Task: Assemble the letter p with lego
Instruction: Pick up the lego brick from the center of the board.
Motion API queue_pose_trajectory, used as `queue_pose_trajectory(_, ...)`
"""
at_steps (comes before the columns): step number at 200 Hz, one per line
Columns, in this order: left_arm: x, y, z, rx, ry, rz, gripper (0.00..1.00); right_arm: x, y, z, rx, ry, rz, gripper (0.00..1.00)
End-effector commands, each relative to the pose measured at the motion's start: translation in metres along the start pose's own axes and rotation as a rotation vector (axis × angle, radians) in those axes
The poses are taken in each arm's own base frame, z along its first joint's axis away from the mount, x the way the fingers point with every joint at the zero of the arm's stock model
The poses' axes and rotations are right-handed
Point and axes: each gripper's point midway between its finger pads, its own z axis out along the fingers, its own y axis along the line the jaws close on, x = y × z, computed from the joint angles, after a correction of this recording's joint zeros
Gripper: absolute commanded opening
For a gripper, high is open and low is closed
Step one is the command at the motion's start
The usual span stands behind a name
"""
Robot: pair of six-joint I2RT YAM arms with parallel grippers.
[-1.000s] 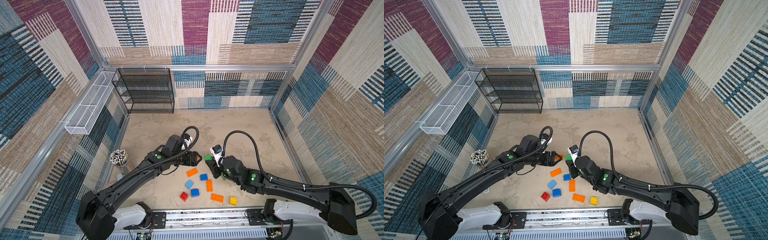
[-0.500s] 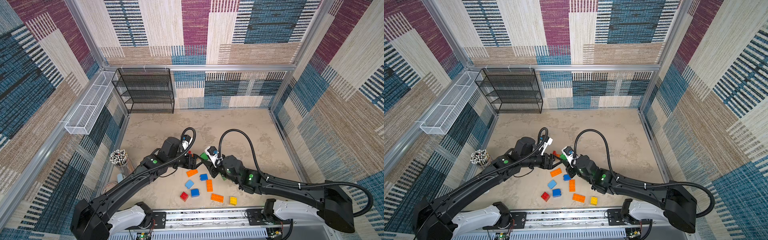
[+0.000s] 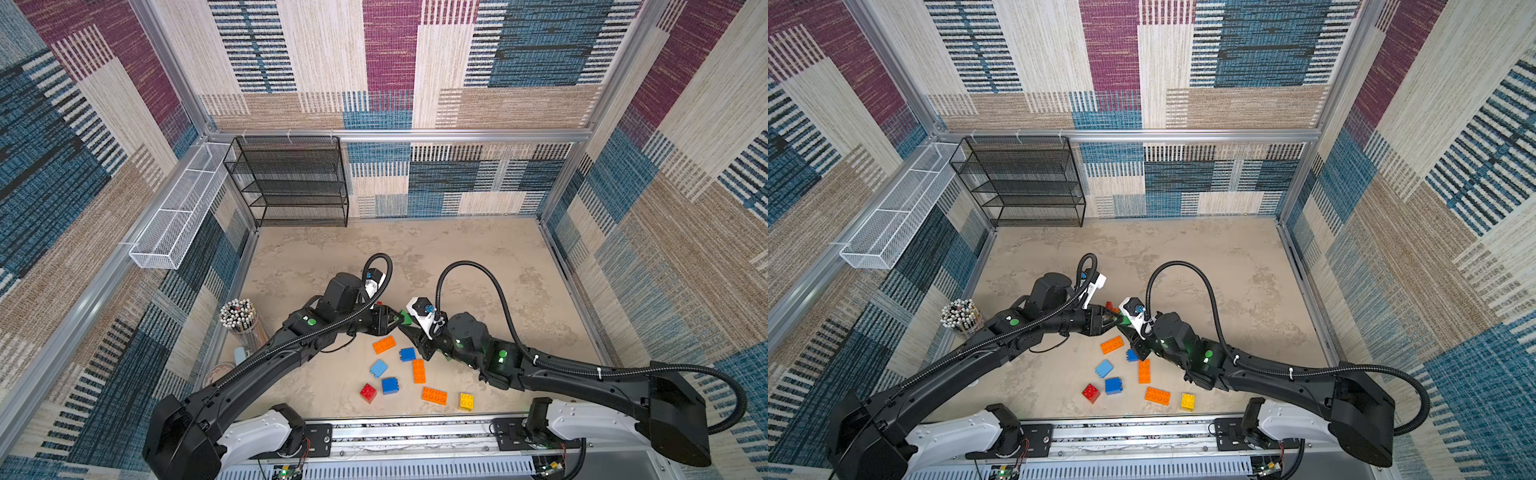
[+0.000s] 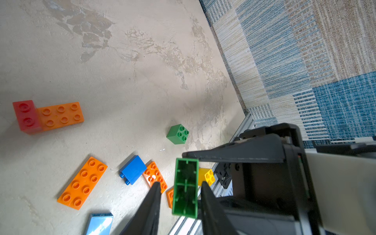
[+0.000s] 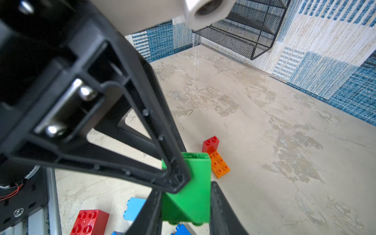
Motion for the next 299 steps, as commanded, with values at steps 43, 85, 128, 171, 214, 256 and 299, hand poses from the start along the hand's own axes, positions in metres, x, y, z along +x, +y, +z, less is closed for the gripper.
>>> queue_pose_trajectory(43, -0.007, -0.01, 0.001, 0.05, -0.015, -0.005, 0.14, -0.014, -0.004, 0.002, 0.03, -0.063, -0.003, 0.21)
queue_pose_trajectory(85, -0.018, 0.001, -0.005, -0.003, -0.088, -0.02, 0.0, -0.024, -0.012, -0.016, 0.03, -0.143, 0.11, 0.67)
queue_pose_trajectory(128, -0.053, 0.003, -0.029, 0.042, -0.316, -0.041, 0.0, -0.054, 0.004, -0.043, -0.153, -0.316, 0.214, 0.78)
queue_pose_trajectory(171, -0.062, -0.019, -0.048, 0.137, -0.416, 0.043, 0.0, -0.08, 0.012, -0.053, -0.424, -0.33, 0.309, 0.74)
queue_pose_trajectory(214, -0.06, -0.037, -0.063, 0.223, -0.474, 0.114, 0.0, -0.087, 0.013, -0.051, -0.532, -0.315, 0.353, 0.69)
queue_pose_trajectory(256, -0.058, -0.054, -0.071, 0.298, -0.485, 0.168, 0.0, -0.09, 0.01, -0.047, -0.561, -0.306, 0.375, 0.6)
queue_pose_trajectory(299, -0.054, -0.069, -0.077, 0.371, -0.485, 0.217, 0.0, -0.096, 0.011, -0.052, -0.594, -0.327, 0.376, 0.49)
